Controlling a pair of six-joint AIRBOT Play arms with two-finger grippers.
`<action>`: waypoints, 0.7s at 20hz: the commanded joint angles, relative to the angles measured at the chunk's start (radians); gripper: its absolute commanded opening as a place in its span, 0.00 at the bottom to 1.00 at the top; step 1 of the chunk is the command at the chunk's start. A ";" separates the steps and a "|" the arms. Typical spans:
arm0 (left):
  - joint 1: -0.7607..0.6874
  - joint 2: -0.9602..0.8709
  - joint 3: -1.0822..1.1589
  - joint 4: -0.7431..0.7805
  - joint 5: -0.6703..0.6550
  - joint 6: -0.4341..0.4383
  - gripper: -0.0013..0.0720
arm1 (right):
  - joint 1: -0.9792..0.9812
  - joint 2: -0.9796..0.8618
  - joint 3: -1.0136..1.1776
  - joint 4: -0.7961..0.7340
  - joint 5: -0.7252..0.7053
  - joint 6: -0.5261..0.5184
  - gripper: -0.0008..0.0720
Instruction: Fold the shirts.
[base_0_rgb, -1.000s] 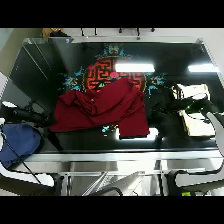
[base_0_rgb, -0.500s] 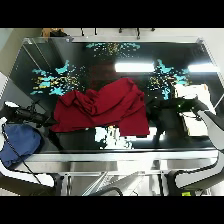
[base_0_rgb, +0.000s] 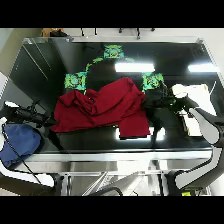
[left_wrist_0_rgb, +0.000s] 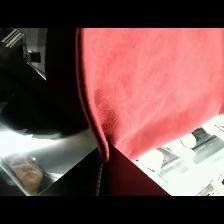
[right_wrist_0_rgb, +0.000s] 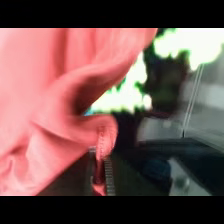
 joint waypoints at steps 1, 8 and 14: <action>-0.001 0.018 0.001 -0.004 -0.029 -0.002 0.03 | 0.004 0.016 0.006 0.077 0.132 -0.025 0.04; 0.066 0.328 0.084 -0.494 -0.173 0.029 0.03 | -0.089 0.399 0.190 0.225 0.263 0.033 0.04; 0.225 0.770 0.418 -1.397 -0.138 0.144 0.03 | -0.331 0.834 0.545 0.240 0.163 0.085 0.04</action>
